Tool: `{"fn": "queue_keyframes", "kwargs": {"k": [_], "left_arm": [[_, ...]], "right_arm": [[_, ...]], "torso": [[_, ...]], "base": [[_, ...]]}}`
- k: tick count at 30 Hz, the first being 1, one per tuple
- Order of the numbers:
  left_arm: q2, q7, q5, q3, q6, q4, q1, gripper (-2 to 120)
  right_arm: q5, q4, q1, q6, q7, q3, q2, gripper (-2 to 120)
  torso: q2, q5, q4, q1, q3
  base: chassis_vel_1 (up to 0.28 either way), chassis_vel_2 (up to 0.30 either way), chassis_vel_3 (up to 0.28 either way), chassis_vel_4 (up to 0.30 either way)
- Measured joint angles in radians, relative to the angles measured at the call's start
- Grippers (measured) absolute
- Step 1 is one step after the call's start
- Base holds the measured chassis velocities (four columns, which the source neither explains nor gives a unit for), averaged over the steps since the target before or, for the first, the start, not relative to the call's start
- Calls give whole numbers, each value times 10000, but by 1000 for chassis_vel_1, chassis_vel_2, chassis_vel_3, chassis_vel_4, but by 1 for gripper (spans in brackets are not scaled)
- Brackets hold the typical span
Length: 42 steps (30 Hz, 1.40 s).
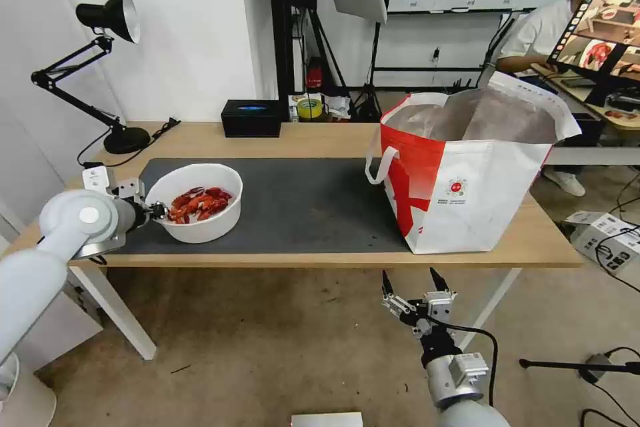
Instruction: Pick up the trash from the table and place it into the takeout bag.
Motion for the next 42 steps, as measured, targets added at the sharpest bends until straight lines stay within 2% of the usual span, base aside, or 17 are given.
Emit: {"fn": "queue_keyframes", "kwargs": {"k": [2, 15, 27, 34, 42], "left_arm": [[22, 13, 3, -58, -6, -74, 96, 0], [392, -108, -27, -226, -271, -485, 199, 0], [718, -230, -478, -304, -681, -1330, -346, 0], [759, -222, -768, 353, -972, -1785, -1354, 0], [174, -322, -930, 1603, -1215, -2197, -3080, 0]], "right_arm": [[0, 0, 0, 0, 0, 0, 0, 100], [0, 0, 0, 0, 0, 0, 0, 100], [0, 0, 0, 0, 0, 0, 0, 100], [0, 0, 0, 0, 0, 0, 0, 100], [0, 0, 1, 0, 0, 0, 0, 100]], "torso": [[0, 0, -2, 0, 0], [-1, 0, -1, 1, 0], [-1, 1, -1, 1, 0], [0, 2, -1, 1, 0], [-1, 4, -1, 1, 0]], "base": [[0, 0, 0, 0], [0, 0, 0, 0], [0, 0, 0, 0], [0, 0, 0, 0], [0, 0, 0, 0]]}}
